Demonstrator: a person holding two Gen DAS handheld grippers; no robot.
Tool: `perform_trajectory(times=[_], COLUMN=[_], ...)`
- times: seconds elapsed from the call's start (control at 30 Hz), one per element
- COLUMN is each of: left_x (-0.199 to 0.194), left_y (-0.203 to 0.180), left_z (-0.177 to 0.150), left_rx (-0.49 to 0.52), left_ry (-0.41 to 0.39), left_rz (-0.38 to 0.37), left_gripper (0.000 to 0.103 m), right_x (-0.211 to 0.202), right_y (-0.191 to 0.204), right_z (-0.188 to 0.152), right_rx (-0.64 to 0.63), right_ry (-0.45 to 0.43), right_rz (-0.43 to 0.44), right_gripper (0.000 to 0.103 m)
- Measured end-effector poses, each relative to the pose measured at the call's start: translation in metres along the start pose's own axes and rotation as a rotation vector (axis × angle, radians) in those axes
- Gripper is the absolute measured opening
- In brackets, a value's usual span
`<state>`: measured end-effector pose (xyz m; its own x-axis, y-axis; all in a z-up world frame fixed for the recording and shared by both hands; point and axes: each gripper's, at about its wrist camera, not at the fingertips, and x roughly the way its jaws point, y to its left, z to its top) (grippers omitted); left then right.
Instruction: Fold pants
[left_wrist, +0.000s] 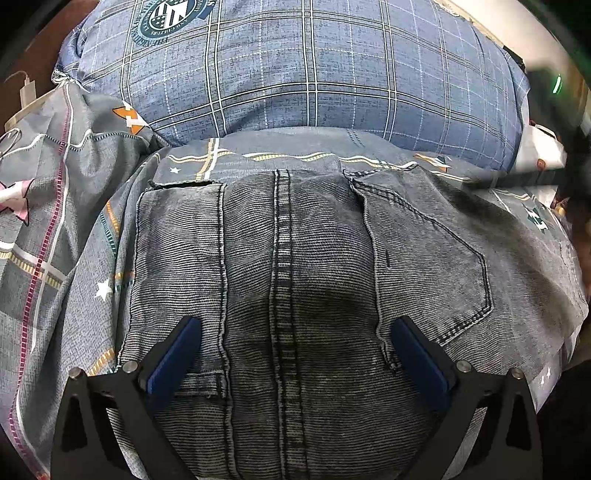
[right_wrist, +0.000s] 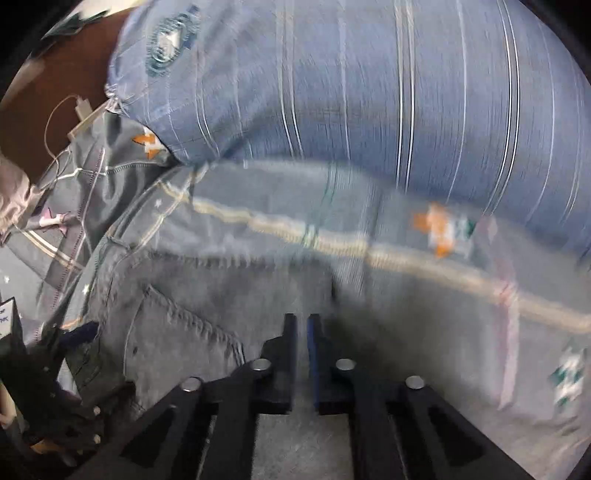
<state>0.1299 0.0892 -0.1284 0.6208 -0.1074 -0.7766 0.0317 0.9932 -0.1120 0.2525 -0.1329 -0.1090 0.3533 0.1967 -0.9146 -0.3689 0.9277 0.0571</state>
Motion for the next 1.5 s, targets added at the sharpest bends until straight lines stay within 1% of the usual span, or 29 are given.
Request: perform_trajectory(times=[0.03, 0.07, 0.13, 0.2, 0.27, 0.3, 0.33, 0.4, 0.43, 0.47, 0.5, 0.53, 0.6, 0.63, 0.7, 0.77, 0.8, 0.83, 0.87, 0.9, 0.97, 1.03, 1.13, 1.23, 1.3, 1.33, 1.37, 1.47, 1.5], left_x=[0.000, 0.000, 0.000, 0.000, -0.001, -0.001, -0.002, -0.003, -0.004, -0.004, -0.004, -0.004, -0.005, -0.005, -0.004, -0.004, -0.004, -0.004, -0.005, -0.006, -0.009, -0.016, -0.029, -0.044, -0.052, -0.054, -0.058, -0.067, -0.068], left_y=[0.000, 0.000, 0.000, 0.000, -0.002, -0.002, -0.002, -0.002, -0.002, -0.002, -0.002, -0.003, -0.003, -0.003, -0.003, -0.003, -0.003, -0.003, -0.003, -0.003, -0.003, -0.005, -0.011, -0.021, -0.032, -0.035, -0.040, -0.054, -0.059], left_z=[0.000, 0.000, -0.001, -0.001, -0.001, -0.002, -0.003, -0.005, -0.006, -0.006, -0.007, -0.007, -0.007, -0.007, -0.006, -0.006, -0.006, -0.006, -0.006, -0.006, -0.005, -0.005, -0.003, -0.007, -0.010, -0.012, -0.013, -0.018, -0.020], left_rx=[0.000, 0.002, -0.001, -0.006, -0.010, -0.011, -0.013, -0.014, -0.012, -0.012, -0.014, -0.014, -0.015, -0.017, -0.018, -0.019, -0.019, -0.018, -0.017, -0.014, -0.008, -0.013, -0.029, -0.034, -0.025, -0.026, -0.027, -0.035, -0.036], left_ry=[-0.001, 0.000, -0.010, -0.015, -0.019, -0.023, -0.028, -0.038, -0.043, -0.046, -0.048, -0.047, -0.048, -0.048, -0.049, -0.051, -0.052, -0.054, -0.055, -0.055, -0.060, -0.073, -0.080, -0.088, -0.070, -0.070, -0.077, -0.095, -0.094], left_rz=[0.001, 0.004, 0.007, 0.011, 0.020, 0.023, 0.024, 0.025, 0.025, 0.024, 0.023, 0.027, 0.027, 0.026, 0.029, 0.032, 0.033, 0.034, 0.034, 0.033, 0.040, 0.062, 0.083, 0.086, 0.093, 0.092, 0.091, 0.077, 0.072], left_gripper=[0.103, 0.103, 0.103, 0.103, 0.103, 0.103, 0.103, 0.103, 0.103, 0.103, 0.103, 0.103, 0.103, 0.103, 0.103, 0.103, 0.103, 0.103, 0.103, 0.103, 0.103, 0.103, 0.103, 0.103, 0.103, 0.103, 0.103, 0.103, 0.103], right_x=[0.013, 0.004, -0.020, -0.049, -0.073, -0.077, -0.077, -0.060, -0.046, -0.026, -0.015, -0.020, -0.039, -0.055, -0.089, -0.095, -0.088, -0.064, -0.047, -0.063, -0.092, -0.129, -0.169, -0.176, -0.168, -0.167, -0.168, -0.176, -0.175], right_y=[-0.014, -0.022, -0.036, -0.041, -0.043, -0.043, -0.043, -0.034, -0.035, -0.043, -0.057, -0.065, -0.081, -0.081, -0.075, -0.075, -0.080, -0.091, -0.103, -0.114, -0.127, -0.134, -0.146, -0.162, -0.172, -0.176, -0.176, -0.162, -0.156], right_z=[-0.005, -0.004, -0.003, -0.010, -0.021, -0.026, -0.031, -0.031, -0.029, -0.026, -0.027, -0.028, -0.035, -0.043, -0.063, -0.078, -0.083, -0.085, -0.089, -0.095, -0.104, -0.124, -0.173, -0.221, -0.236, -0.238, -0.238, -0.226, -0.223], right_rx=[0.032, 0.072, 0.194, 0.204, 0.214, 0.220, 0.225, 0.204, 0.185, 0.188, 0.234, 0.293, 0.437, 0.441, 0.390, 0.357, 0.344, 0.358, 0.394, 0.431, 0.534, 0.553, 0.590, 0.661, 0.748, 0.781, 0.767, 0.682, 0.662], right_ry=[0.002, -0.058, -0.084, -0.170, -0.216, -0.218, -0.210, -0.164, -0.142, -0.082, -0.083, -0.138, -0.158, -0.198, -0.269, -0.290, -0.261, -0.158, -0.095, -0.201, -0.263, -0.381, -0.508, -0.605, -0.573, -0.564, -0.584, -0.590, -0.589], right_rz=[0.022, 0.050, -0.022, -0.012, -0.009, 0.018, 0.057, 0.142, 0.152, 0.060, 0.002, 0.008, 0.067, 0.106, 0.109, 0.130, 0.086, 0.012, 0.002, 0.048, 0.099, 0.151, 0.138, 0.103, 0.060, 0.106, 0.146, 0.067, 0.063], right_gripper=[0.034, 0.034, 0.037, 0.038, 0.051, 0.067, 0.071, 0.071, 0.071, 0.071, 0.065, 0.061, 0.061, 0.061, 0.063, 0.078, 0.088, 0.091, 0.090, 0.087, 0.086, 0.087, 0.087, 0.087, 0.088, 0.088, 0.088, 0.088, 0.088])
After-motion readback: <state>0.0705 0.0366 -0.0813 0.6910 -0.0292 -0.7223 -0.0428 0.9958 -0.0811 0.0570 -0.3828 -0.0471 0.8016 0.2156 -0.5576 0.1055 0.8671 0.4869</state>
